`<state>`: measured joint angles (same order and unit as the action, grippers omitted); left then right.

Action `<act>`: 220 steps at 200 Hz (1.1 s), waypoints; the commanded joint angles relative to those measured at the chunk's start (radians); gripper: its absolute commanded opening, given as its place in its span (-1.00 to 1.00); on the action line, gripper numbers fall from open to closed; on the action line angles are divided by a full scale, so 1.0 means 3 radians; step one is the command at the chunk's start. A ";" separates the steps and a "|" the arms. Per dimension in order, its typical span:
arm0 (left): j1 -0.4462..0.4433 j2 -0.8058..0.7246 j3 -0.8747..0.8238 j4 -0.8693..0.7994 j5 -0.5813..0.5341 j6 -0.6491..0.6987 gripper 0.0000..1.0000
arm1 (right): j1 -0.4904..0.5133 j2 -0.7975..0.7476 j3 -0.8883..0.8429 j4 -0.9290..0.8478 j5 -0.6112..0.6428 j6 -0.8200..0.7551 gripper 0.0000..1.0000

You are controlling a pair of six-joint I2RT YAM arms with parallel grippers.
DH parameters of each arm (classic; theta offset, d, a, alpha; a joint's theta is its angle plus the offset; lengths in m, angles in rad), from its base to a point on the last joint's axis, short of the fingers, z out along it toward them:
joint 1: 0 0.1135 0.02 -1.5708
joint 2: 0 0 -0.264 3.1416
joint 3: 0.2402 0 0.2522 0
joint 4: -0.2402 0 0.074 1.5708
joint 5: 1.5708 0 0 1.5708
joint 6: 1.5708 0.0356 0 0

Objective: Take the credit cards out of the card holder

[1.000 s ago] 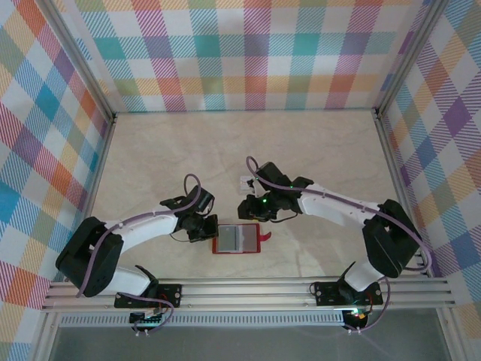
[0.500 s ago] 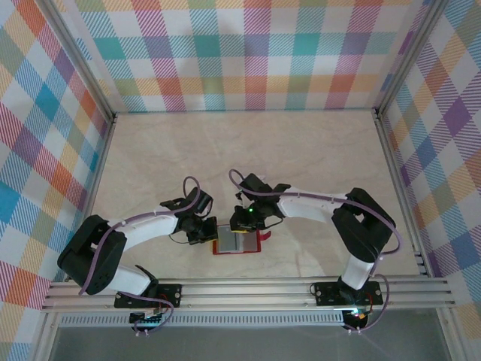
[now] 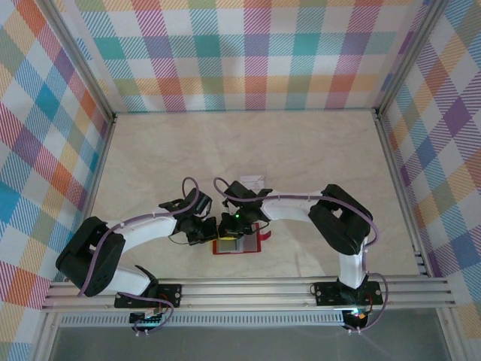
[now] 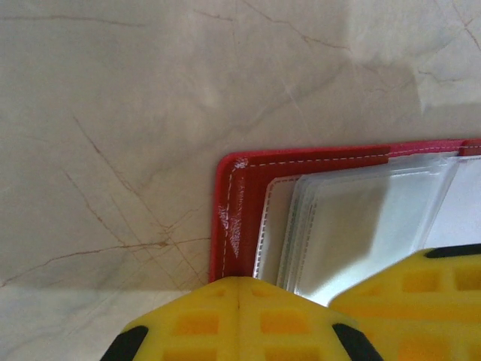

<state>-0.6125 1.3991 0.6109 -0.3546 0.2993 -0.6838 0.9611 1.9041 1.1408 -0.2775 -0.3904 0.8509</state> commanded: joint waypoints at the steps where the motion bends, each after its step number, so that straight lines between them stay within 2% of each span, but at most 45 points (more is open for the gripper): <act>1: 0.0002 0.0036 -0.0115 -0.0082 0.0056 0.0003 -1.00 | 0.0023 0.0079 0.0068 -0.0030 0.0060 0.0030 -0.73; 24: 0.0001 0.0051 -0.0104 -0.0095 0.0056 0.0015 -1.00 | 0.0027 0.0087 0.0086 -0.0253 0.0226 -0.0015 -0.71; 126: 0.0003 0.0027 -0.0099 -0.0154 0.0027 0.0044 -1.00 | 0.0095 -0.0106 0.0222 -0.1077 0.0756 -0.0212 -0.30; 220: 0.0001 -0.0005 -0.0073 -0.0181 0.0019 0.0043 -1.00 | 0.0109 -0.0439 0.0262 -0.1580 0.1235 -0.0283 -0.11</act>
<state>-0.6125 1.3975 0.6109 -0.3561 0.2985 -0.6834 0.9882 1.8172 1.2018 -0.6548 -0.0910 0.7879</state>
